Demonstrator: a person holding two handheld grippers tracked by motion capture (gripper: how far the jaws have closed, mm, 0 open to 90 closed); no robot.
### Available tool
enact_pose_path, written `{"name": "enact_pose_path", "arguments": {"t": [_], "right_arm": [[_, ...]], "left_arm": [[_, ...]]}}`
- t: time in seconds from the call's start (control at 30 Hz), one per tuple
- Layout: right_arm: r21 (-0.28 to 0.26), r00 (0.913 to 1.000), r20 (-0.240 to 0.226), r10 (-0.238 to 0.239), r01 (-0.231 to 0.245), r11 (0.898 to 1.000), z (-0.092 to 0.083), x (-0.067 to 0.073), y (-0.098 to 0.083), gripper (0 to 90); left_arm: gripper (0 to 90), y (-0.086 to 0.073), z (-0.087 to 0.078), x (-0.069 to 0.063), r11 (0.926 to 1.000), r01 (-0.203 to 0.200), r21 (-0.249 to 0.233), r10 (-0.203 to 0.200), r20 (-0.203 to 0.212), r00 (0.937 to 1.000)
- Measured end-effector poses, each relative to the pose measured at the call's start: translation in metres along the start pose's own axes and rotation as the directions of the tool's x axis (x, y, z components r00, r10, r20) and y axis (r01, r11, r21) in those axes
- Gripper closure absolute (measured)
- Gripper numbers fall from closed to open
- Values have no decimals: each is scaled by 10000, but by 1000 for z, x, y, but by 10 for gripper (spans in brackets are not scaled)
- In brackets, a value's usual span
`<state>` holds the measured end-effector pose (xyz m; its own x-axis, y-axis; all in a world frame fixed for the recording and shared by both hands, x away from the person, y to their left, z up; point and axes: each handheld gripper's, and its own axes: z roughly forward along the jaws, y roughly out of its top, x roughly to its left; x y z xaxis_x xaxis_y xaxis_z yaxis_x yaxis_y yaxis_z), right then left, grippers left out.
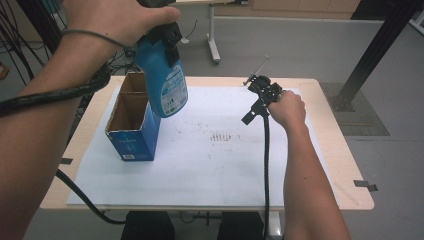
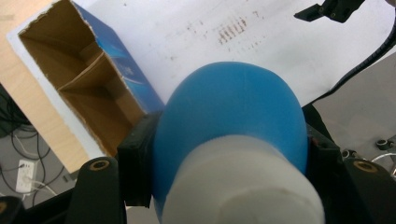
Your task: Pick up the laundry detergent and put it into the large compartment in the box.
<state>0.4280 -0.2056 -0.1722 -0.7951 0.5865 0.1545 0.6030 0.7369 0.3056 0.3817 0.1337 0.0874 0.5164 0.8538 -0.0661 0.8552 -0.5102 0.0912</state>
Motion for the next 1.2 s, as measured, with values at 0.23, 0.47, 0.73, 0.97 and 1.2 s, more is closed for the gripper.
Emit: {"name": "enact_pose_path", "arguments": {"t": [0.23,0.47,0.73,0.97,1.2], "right_arm": [[7,10000,11,70,-70,10000,1,-3,-4,35],[-29,10000,54,59,-59,10000,-1,-4,-7,35],[42,9999,97,43,-44,10000,0,-5,-6,35],[-12,9999,88,118,-118,9999,-1,-6,-8,35],[-72,9999,-4,108,-108,9999,0,-9,-10,36]], "left_arm": [[368,1,-7,14,9991,424,-83,-424,-53,9991],[368,-4,-12,31,9954,936,-208,-941,-258,9952],[368,-14,-13,62,9853,1672,-342,-1681,-252,9855],[369,-23,-11,87,9702,2383,-438,-2401,-401,9699],[369,-29,-3,111,9500,3092,-441,-3107,-318,9500]]}}
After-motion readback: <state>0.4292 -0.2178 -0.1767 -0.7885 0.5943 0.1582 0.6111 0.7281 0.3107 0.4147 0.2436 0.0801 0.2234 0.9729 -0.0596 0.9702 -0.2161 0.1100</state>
